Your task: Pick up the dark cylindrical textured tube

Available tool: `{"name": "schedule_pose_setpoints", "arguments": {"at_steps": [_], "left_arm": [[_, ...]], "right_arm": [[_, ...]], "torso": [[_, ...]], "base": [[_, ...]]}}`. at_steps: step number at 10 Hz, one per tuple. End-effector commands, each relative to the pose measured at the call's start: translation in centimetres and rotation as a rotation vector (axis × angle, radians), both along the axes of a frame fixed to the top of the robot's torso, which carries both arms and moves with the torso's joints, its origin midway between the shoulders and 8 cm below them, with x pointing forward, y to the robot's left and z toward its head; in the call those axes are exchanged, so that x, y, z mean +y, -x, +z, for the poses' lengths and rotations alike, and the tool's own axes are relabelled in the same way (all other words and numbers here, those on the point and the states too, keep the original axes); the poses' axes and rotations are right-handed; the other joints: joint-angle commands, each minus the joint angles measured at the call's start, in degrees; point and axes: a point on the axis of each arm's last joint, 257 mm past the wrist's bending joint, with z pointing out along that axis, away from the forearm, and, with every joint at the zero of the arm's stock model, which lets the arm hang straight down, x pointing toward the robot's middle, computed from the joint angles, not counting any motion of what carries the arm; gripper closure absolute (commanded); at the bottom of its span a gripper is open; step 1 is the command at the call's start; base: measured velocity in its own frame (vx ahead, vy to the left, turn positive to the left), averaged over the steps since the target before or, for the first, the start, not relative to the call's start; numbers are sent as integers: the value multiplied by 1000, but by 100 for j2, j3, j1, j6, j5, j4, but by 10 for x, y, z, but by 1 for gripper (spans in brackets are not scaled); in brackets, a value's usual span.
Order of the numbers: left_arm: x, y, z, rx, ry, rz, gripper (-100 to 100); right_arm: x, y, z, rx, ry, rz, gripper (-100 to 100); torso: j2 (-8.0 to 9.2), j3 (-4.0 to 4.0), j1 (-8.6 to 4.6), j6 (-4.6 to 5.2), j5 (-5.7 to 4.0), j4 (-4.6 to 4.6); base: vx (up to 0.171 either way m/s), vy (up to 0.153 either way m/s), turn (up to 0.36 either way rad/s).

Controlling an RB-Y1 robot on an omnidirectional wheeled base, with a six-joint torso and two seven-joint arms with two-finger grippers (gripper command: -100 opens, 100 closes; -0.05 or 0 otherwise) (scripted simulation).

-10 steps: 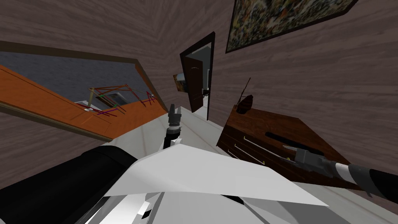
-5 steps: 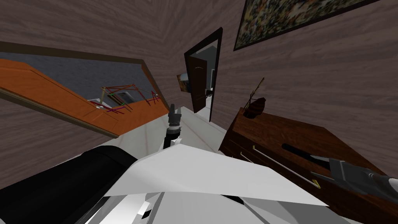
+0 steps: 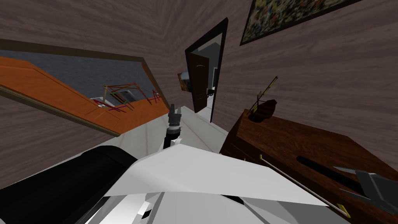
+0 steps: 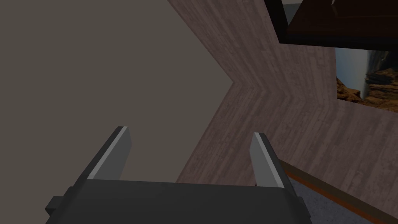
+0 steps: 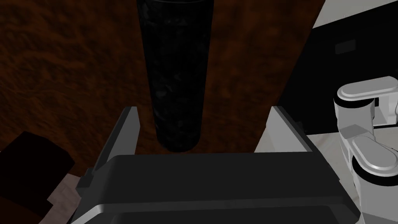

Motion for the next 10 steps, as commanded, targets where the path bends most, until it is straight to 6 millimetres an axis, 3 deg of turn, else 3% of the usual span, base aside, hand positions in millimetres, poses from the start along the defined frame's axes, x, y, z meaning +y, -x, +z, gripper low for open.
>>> {"name": "schedule_pose_setpoints", "arguments": {"at_steps": [1, 2, 3, 5, 6, 7, 8, 10], "left_arm": [[0, 0, 0, 0, 0, 0, 0], [0, 0, 0, 0, 0, 0, 0], [0, 0, 0, 0, 0, 0, 0], [0, 0, 0, 0, 0, 0, 0], [0, 0, 0, 0, 0, 0, 0], [0, 0, 0, 0, 0, 0, 0], [0, 0, 0, 0, 0, 0, 0], [0, 0, 0, 0, 0, 0, 0]], "right_arm": [[-20, 31, -1, 76, 59, -3, -100], [-26, 44, -3, 106, 74, -4, -100], [-25, 35, 0, 90, 75, 1, -100], [-29, 54, -5, 128, 82, -5, -100], [-27, 49, -3, 115, 77, -5, -100], [-28, 50, -2, 116, 79, -4, 0], [-30, 59, -13, 119, 76, -40, -100], [-32, 68, -23, 122, 73, -76, -100]], "torso": [[0, 0, 0, 0, 0, 0], [-11, -5, 6, -3, 1, -2], [-32, -18, -6, -3, -1, -7], [-5, -3, -4, 0, -1, -1], [8, 5, -2, 0, 0, 2], [15, 9, -1, 0, -1, 4], [21, 12, 0, 1, 0, 5], [48, 28, -11, -3, -3, 11]], "base": [[93, 22, 118], [163, -15, 112], [125, -24, 50], [36, -10, 16], [15, -5, 7], [0, 0, 0], [-49, -19, 249], [-83, -35, 231]]}}
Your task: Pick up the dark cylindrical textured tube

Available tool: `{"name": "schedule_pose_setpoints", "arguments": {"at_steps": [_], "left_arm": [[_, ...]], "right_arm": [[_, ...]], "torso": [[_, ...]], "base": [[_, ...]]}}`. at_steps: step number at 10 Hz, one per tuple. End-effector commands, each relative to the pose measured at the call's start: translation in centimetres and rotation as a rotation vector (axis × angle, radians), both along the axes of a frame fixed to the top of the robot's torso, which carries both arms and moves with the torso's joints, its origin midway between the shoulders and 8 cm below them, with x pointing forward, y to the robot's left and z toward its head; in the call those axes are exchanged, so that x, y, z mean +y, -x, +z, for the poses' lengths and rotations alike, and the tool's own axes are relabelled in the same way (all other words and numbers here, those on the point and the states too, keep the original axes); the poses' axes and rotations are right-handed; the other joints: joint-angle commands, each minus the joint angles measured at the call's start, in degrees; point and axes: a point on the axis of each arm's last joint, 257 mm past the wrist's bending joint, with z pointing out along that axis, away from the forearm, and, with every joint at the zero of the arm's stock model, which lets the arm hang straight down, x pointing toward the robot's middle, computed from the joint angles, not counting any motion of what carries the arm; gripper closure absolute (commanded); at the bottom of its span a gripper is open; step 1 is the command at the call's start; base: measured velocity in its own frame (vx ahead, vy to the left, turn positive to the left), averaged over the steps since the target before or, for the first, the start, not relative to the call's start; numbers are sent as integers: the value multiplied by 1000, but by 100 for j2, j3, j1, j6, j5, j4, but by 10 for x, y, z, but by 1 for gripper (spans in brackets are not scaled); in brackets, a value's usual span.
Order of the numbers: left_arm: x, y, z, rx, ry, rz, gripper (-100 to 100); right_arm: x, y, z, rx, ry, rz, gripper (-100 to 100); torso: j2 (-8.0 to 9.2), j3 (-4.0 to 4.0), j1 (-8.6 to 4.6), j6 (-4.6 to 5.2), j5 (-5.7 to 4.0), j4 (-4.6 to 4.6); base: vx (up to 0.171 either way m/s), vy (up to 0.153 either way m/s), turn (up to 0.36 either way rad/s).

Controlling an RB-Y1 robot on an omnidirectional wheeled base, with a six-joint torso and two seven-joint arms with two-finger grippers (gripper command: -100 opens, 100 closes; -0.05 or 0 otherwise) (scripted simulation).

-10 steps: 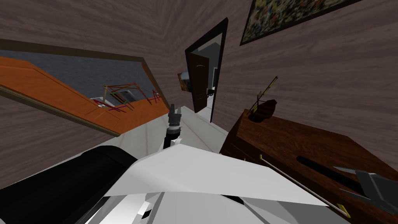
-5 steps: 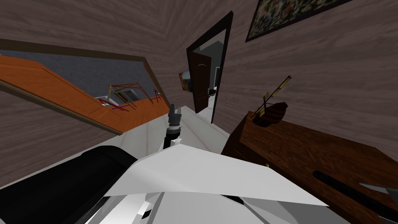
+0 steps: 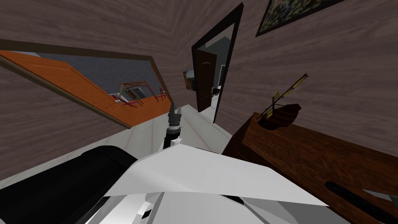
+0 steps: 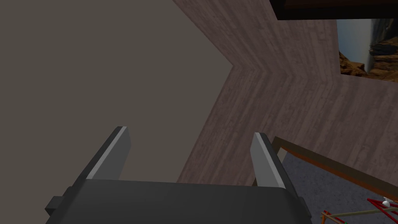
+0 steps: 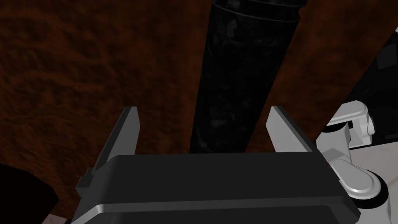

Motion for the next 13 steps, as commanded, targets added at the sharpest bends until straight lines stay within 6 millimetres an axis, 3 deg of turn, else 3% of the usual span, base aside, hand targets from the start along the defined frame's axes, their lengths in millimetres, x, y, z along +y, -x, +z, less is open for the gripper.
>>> {"name": "schedule_pose_setpoints", "arguments": {"at_steps": [1, 2, 3, 7, 8, 9, 12, 13], "left_arm": [[0, 0, 0, 0, 0, 0, 0], [0, 0, 0, 0, 0, 0, 0], [0, 0, 0, 0, 0, 0, 0], [0, 0, 0, 0, 0, 0, 0], [0, 0, 0, 0, 0, 0, 0], [0, 0, 0, 0, 0, 0, 0], [0, 0, 0, 0, 0, 0, 0], [0, 0, 0, 0, 0, 0, 0]], "right_arm": [[-3, 8, -9, 2, 0, -31, -100], [-2, 5, -7, 1, 0, -18, -100], [-2, 5, -8, 1, 0, -22, 100], [-2, 6, -8, 2, -2, -23, 100], [-1, 6, -8, 2, -2, -22, 0], [-1, -1, 1, 0, 0, 5, 100], [-1, -9, 8, -2, 2, 25, 100], [-1, -9, 9, 0, 2, 28, 0]], "torso": [[0, 0, 0, 0, 0, 0], [-2, -1, 0, 0, 0, 0], [-12, -6, 5, 4, 2, -2], [-27, -15, 13, -1, 7, -5], [-28, -15, 15, 0, 9, -5], [-27, -15, 16, 0, 9, -5], [-46, -24, 38, 12, 22, -7], [-40, -22, 33, -1, 18, -8]], "base": [[-67, -29, 174], [-28, -14, 36], [-6, -1, -17], [0, 0, 0], [0, 0, 0], [41, 17, -151], [65, 28, -201], [0, 0, 0]]}}
